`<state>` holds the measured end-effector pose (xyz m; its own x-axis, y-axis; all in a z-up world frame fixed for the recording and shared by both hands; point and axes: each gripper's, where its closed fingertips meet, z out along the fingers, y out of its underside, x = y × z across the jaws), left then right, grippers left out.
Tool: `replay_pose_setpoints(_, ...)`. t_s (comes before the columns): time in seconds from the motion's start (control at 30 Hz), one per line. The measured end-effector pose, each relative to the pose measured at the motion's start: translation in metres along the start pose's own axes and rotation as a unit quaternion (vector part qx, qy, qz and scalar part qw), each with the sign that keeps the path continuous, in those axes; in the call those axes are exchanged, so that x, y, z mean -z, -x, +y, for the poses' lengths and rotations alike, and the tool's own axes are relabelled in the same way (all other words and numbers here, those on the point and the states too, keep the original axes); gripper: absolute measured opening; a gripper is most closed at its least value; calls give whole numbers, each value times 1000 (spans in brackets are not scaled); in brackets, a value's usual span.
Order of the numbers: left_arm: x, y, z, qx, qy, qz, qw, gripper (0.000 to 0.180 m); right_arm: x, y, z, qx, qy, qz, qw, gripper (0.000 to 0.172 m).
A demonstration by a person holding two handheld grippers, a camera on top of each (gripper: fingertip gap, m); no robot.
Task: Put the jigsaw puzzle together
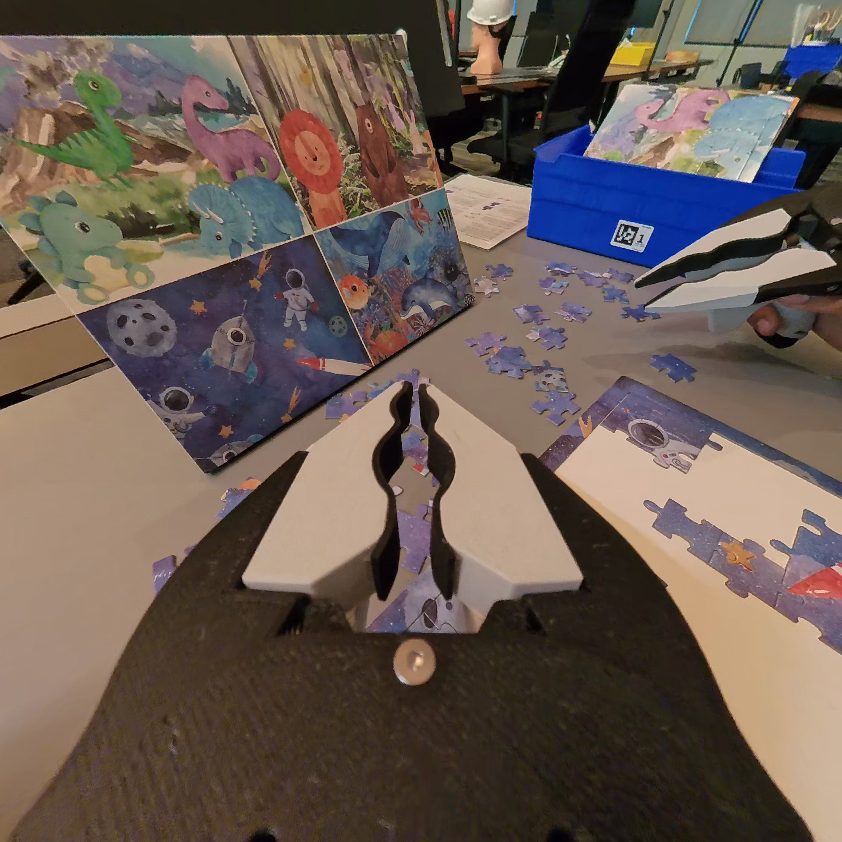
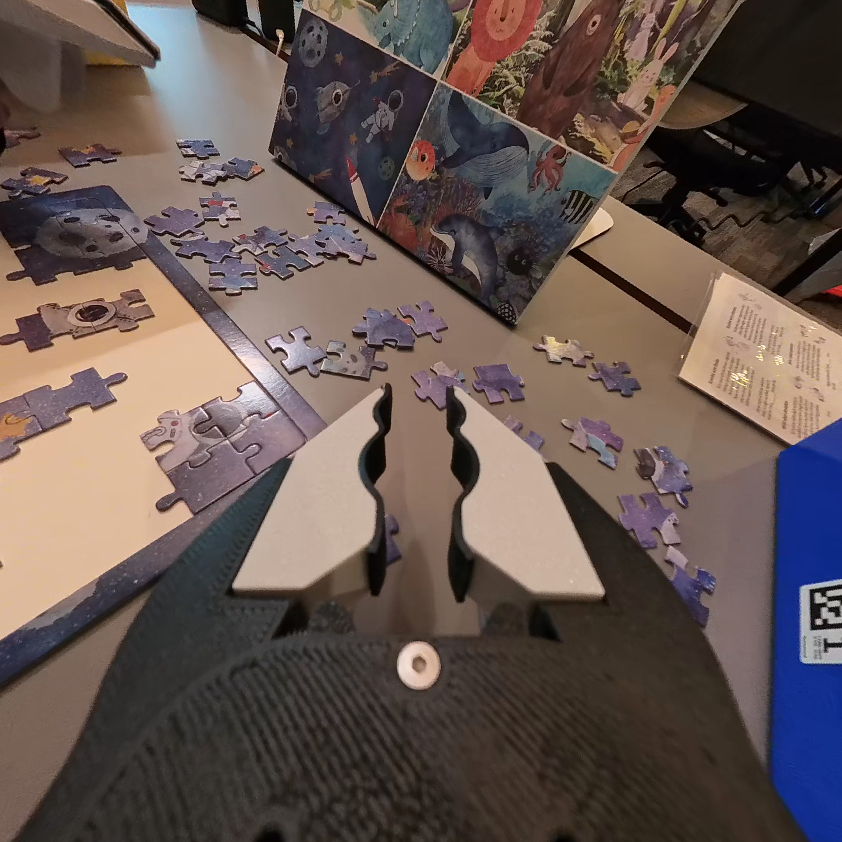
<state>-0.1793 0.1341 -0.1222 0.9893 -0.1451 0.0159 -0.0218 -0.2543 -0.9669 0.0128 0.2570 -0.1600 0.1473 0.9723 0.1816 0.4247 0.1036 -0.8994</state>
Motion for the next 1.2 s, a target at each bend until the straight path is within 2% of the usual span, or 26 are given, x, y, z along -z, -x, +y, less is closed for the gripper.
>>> replay_pose_setpoints(0.2, 11, 16, -5, -13, -6, -23, 1000, 1, 3, -6, -1, -3, -7, 10, 1000, 21)
replay_pose_setpoints(0.33, 31, 54, 0, -7, 0, -83, 997, 1, 7, -13, -3, -7, -16, 23, 1000, 21)
replay_pose_setpoints(0.4, 43, 80, 11, -10, 23, -133, 991, 1, 9, -16, -4, -8, -19, 31, 999, 20)
replay_pose_setpoints(0.53, 63, 114, 28, -8, 59, -181, 982, 2, 10, -21, -5, -8, -26, 45, 999, 19)
replay_pose_setpoints(0.67, 88, 146, 40, -50, 93, -232, 967, 1, 13, -29, -3, 8, -36, 70, 997, 17)
replay_pose_setpoints(0.77, 90, 149, 48, -85, 117, -228, 963, 3, 16, -37, 1, 6, -41, 86, 995, 16)
replay_pose_setpoints(0.83, 83, 137, 49, -86, 116, -194, 970, 6, 18, -42, 3, 0, -44, 95, 995, 16)
replay_pose_setpoints(0.93, 77, 129, 46, -94, 114, -188, 971, 6, 20, -48, 5, -8, -42, 105, 994, 16)
replay_pose_setpoints(1.0, 75, 126, 43, -79, 102, -186, 974, 6, 21, -49, 7, -9, -40, 108, 993, 16)
replay_pose_setpoints(1.1, 72, 110, 34, -4, 61, -148, 987, 9, 16, -48, 11, -10, -29, 107, 994, 16)
replay_pose_setpoints(1.13, 72, 106, 32, -1, 54, -145, 988, 10, 15, -47, 11, -9, -26, 109, 994, 16)
replay_pose_setpoints(1.2, 75, 108, 38, -44, 70, -165, 983, 4, 13, -43, 0, -14, -47, 111, 993, 16)
